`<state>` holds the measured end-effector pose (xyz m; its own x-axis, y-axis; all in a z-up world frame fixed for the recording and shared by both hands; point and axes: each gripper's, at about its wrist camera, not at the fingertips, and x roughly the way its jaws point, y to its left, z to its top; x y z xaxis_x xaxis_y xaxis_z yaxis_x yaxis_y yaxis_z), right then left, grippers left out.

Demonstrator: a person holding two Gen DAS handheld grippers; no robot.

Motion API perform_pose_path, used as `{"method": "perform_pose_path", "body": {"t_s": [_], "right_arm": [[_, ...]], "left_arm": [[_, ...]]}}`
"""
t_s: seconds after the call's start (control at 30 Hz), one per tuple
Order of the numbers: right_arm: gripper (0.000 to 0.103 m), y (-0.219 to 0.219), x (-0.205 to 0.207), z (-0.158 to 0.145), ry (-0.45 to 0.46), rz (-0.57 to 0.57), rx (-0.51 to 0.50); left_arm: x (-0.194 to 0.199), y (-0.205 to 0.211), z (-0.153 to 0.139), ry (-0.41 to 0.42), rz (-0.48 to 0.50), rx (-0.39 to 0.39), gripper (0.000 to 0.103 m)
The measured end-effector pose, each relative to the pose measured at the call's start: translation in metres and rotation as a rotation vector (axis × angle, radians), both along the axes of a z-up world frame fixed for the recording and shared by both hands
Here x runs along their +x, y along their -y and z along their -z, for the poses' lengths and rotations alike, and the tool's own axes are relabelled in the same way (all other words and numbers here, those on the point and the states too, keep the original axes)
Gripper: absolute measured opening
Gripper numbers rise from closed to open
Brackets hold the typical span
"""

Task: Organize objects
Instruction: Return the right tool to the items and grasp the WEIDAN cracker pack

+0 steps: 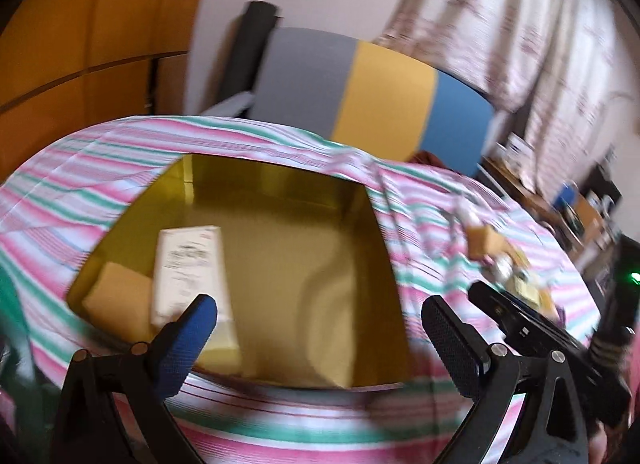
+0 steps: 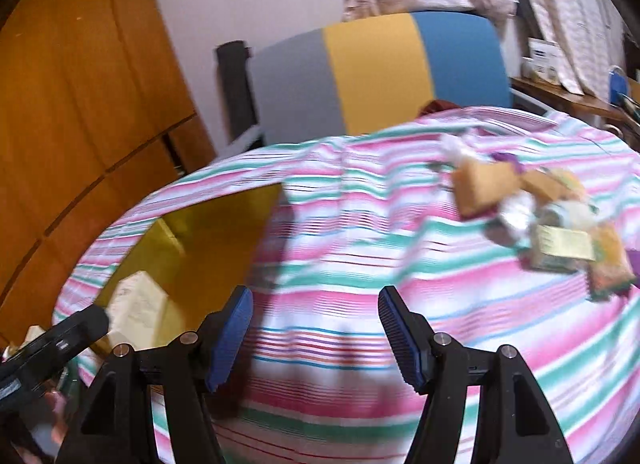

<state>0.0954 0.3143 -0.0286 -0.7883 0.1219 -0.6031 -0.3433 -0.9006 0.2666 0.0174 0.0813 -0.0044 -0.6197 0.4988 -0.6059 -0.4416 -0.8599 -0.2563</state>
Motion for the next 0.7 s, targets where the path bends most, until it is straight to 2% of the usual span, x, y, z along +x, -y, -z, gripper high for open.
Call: {"method": "perform_pose_path", "body": {"t_s": [0.2, 0.33, 0.53, 0.7], "right_arm": [[0.066, -0.039, 0.03, 0.028, 0.052, 0.113, -0.026], [0.066, -0.07, 0.042, 0.037, 0.072, 0.184, 0.013], [0.066, -0.145, 0.048, 0.03, 0.079, 0.333, 0.053], [0.067, -0.179, 0.039, 0.038, 0.117, 0.351, 0.016]], "left_arm": [[0.027, -0.034, 0.007, 0.027, 0.134, -0.012, 0.103], [0.045, -0.05, 0.009, 0.021, 0.201, -0.032, 0.103], [0.056, -0.061, 0.012, 0.025, 0.233, -0.049, 0.103], [0.061, -0.064, 0.015, 0.042, 0.24, -0.058, 0.103]]}}
